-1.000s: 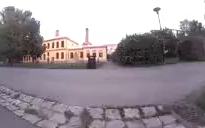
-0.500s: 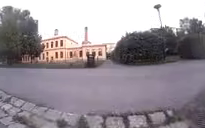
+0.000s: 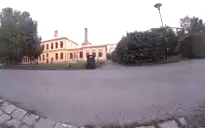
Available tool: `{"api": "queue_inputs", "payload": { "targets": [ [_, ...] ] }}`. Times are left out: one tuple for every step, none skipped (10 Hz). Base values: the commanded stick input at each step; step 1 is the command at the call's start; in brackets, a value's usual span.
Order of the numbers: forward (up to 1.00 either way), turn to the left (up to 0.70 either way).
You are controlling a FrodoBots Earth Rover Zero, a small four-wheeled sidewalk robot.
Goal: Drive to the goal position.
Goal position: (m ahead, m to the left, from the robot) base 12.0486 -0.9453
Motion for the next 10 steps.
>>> {"api": "queue_inputs", "payload": {
  "targets": [
    [0.5,0.0],
    [0.5,0.0],
    [0.5,0.0],
    [0.5,0.0],
    [0.5,0.0],
    [0.5,0.0],
    [0.5,0.0],
    [0.5,0.0],
    [0.5,0.0],
    [0.5,0.0]
  ]
}}
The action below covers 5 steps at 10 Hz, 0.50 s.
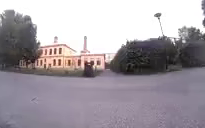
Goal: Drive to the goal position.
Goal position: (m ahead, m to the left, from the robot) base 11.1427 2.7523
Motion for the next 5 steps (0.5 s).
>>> {"api": "queue_inputs", "payload": {
  "targets": [
    [0.5,0.0],
    [0.5,0.0],
    [0.5,0.0],
    [0.5,0.0],
    [0.5,0.0]
  ]
}}
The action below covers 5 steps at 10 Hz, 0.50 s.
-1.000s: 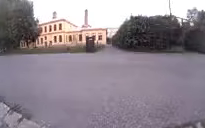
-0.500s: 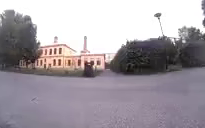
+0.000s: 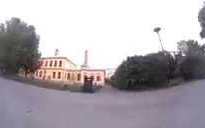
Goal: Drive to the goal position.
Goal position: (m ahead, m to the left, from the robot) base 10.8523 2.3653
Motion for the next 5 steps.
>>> {"api": "queue_inputs", "payload": {
  "targets": [
    [0.5,0.0],
    [0.5,0.0],
    [0.5,0.0],
    [0.5,0.0],
    [0.5,0.0]
  ]
}}
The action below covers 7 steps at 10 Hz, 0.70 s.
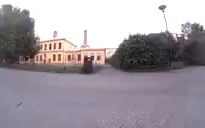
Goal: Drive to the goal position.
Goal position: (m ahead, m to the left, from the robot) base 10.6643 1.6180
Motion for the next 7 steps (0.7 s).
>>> {"api": "queue_inputs", "payload": {
  "targets": [
    [0.5,0.0],
    [0.5,0.0],
    [0.5,0.0],
    [0.5,0.0],
    [0.5,0.0],
    [0.5,0.0],
    [0.5,0.0]
  ]
}}
